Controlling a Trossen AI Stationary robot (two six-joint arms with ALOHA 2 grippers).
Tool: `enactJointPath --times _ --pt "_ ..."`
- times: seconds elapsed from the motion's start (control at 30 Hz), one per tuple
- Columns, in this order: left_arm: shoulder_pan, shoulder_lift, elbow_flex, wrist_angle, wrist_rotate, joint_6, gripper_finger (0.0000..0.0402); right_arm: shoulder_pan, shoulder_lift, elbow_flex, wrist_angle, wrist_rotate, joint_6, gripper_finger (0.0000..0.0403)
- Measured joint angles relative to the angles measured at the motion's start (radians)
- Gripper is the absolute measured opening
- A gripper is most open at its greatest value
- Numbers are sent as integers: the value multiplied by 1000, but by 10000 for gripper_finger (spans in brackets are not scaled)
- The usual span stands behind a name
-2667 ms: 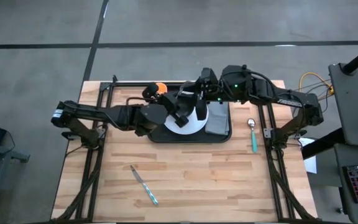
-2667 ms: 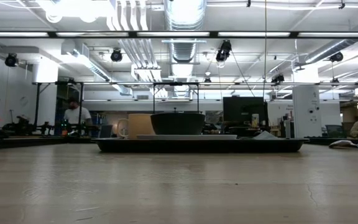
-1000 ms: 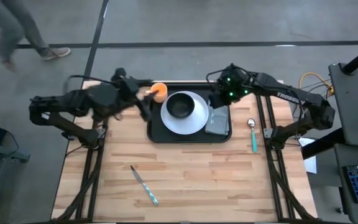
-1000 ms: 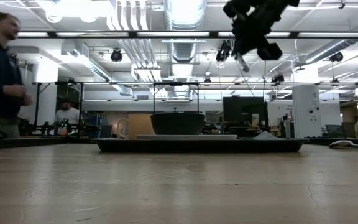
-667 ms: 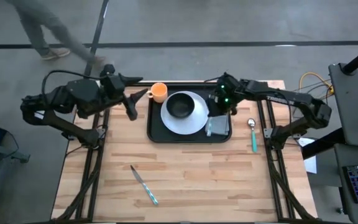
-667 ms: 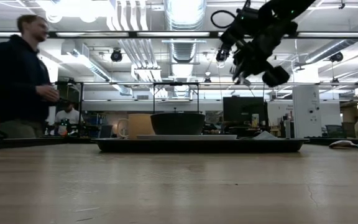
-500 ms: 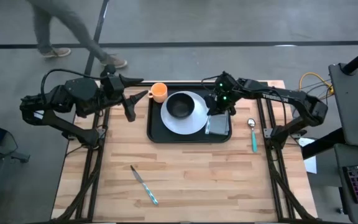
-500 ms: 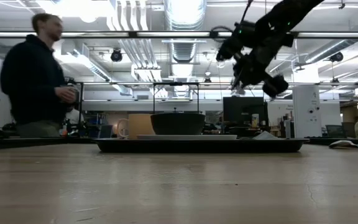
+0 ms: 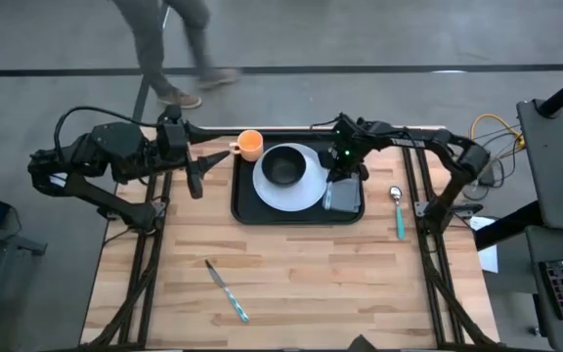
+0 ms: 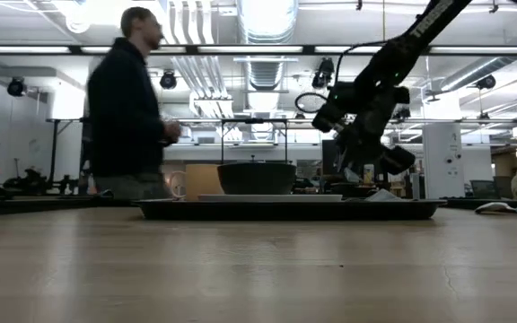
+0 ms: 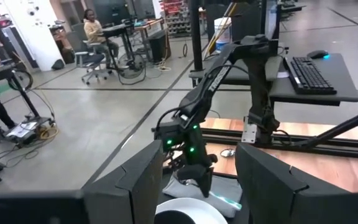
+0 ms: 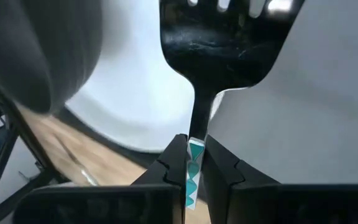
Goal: Set up tray
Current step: Put the blue fork on top of the gray napkin on the black tray
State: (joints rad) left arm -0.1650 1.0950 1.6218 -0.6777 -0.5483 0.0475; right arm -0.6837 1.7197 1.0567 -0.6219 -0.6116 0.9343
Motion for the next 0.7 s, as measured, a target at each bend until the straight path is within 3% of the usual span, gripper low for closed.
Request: enactJointPath --times 0.7 --pt "-11 -1 0 0 27 0 181 -66 150 14 -26 17 -131 15"
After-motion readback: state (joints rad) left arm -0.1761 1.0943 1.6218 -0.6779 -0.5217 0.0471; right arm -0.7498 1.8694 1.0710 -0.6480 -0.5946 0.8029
